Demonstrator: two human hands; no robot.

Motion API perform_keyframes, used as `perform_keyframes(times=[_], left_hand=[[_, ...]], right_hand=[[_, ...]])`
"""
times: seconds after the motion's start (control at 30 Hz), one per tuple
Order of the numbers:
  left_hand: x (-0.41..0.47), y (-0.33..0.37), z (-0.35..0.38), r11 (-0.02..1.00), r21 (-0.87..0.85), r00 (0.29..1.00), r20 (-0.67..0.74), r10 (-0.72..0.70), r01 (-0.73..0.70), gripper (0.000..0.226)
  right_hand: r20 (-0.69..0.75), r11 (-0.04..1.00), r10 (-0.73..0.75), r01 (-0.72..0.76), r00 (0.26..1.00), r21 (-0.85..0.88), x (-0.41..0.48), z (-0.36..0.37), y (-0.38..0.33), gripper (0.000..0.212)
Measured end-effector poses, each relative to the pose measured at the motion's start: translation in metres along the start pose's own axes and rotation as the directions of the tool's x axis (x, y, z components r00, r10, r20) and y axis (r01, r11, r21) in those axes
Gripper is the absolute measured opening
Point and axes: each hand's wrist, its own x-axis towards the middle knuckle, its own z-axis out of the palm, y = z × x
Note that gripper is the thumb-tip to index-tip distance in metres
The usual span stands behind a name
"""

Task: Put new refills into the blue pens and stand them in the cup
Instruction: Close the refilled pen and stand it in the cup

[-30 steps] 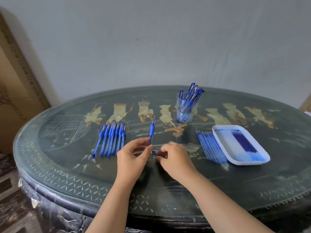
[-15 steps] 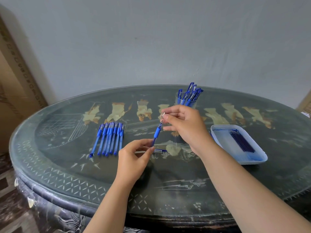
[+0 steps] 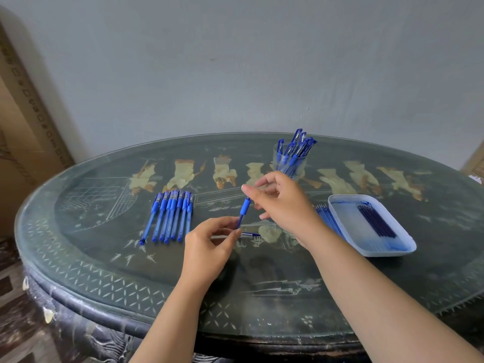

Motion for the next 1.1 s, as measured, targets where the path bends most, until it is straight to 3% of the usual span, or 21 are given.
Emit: perform_keyframes(times=[0.1, 0.2, 0.27, 0.33, 0.4, 0.47, 0.53, 0.63, 0.7, 0.8, 0.9, 1.0, 1.1], left_hand=[[0.000, 0.001, 0.000, 1.000, -0.001, 1.000, -0.001, 0.002, -0.002, 0.022], [0.000, 0.001, 0.000, 1.000, 0.005, 1.000, 0.000, -0.002, 0.002, 0.023], [-0.001, 0.001, 0.000, 1.000, 0.002, 1.000, -0.008, -0.009, 0.009, 0.023], [-0.001, 0.000, 0.001, 1.000, -0.002, 1.000, -0.015, -0.015, 0.015, 0.022], [-0.001, 0.000, 0.001, 1.000, 0.003, 1.000, -0.013, -0.014, 0.014, 0.022], [0.000, 0.000, 0.000, 1.000, 0.011, 1.000, -0.007, -0.007, 0.007, 0.023], [-0.001, 0.000, -0.001, 1.000, 0.018, 1.000, -0.002, -0.003, 0.003, 0.023], [0.000, 0.000, -0.001, 1.000, 0.021, 1.000, 0.004, -0.010, 0.010, 0.022], [0.000, 0.000, -0.001, 1.000, 0.017, 1.000, 0.004, -0.016, 0.016, 0.022], [0.000, -0.001, -0.001, 1.000, 0.025, 1.000, 0.010, -0.012, 0.012, 0.023], [0.000, -0.001, -0.001, 1.000, 0.021, 1.000, 0.007, -0.010, 0.010, 0.023], [0.000, -0.001, -0.001, 1.000, 0.017, 1.000, 0.004, -0.007, 0.007, 0.024], [0.001, -0.001, -0.001, 1.000, 0.022, 1.000, 0.006, 0.000, 0.000, 0.025]], right_hand=[[0.060, 0.997, -0.022, 0.017, 0.998, 0.069, -0.002, -0.001, 0.003, 0.016], [-0.044, 0.998, -0.059, 0.061, 0.997, 0.030, -0.004, 0.002, 0.006, 0.001], [-0.126, 0.999, -0.032, 0.030, 0.992, -0.012, -0.003, 0.005, 0.007, 0.024], [-0.088, 1.000, -0.005, 0.005, 0.996, -0.002, -0.002, 0.005, 0.008, 0.035], [-0.014, 1.000, -0.020, 0.020, 1.000, 0.004, -0.004, 0.004, 0.006, 0.030], [-0.056, 0.997, -0.063, 0.061, 0.996, -0.038, -0.005, 0.005, 0.006, 0.018], [-0.124, 0.994, -0.061, 0.049, 0.990, -0.093, -0.007, 0.008, 0.006, 0.026], [-0.069, 0.999, -0.016, 0.014, 0.997, -0.029, -0.006, 0.012, 0.009, 0.039], [-0.031, 1.000, -0.029, 0.028, 0.999, -0.013, -0.006, 0.013, 0.009, 0.030], [-0.112, 0.994, -0.089, 0.081, 0.990, -0.069, -0.007, 0.013, 0.010, 0.013], [-0.142, 0.998, -0.055, 0.055, 0.988, -0.005, -0.008, 0.013, 0.009, 0.028], [-0.059, 0.997, -0.070, 0.073, 0.996, 0.039, -0.008, 0.012, 0.008, 0.017], [-0.130, 0.997, -0.078, 0.080, 0.988, 0.014, -0.008, 0.013, 0.008, 0.008]])
